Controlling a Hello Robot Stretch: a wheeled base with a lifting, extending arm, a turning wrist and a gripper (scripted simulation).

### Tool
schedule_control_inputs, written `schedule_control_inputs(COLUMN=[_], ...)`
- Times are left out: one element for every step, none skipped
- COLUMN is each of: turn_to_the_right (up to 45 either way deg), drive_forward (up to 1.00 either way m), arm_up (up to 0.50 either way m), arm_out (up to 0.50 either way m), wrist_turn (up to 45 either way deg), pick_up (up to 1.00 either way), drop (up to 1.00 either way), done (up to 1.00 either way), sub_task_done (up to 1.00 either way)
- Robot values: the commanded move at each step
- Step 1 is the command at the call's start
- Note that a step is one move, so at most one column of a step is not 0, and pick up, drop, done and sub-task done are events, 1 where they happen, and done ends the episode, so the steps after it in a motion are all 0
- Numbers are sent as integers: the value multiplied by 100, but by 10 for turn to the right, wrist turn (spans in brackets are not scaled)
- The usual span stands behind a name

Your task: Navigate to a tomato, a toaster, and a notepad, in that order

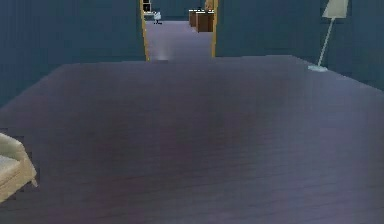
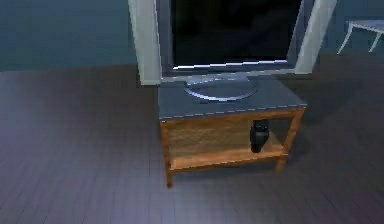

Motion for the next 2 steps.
schedule_control_inputs(turn_to_the_right=[0,0], drive_forward=[100,100], arm_up=[0,0], arm_out=[0,0], wrist_turn=[0,0], pick_up=[0,0], drop=[0,0], done=[0,0], sub_task_done=[0,0])
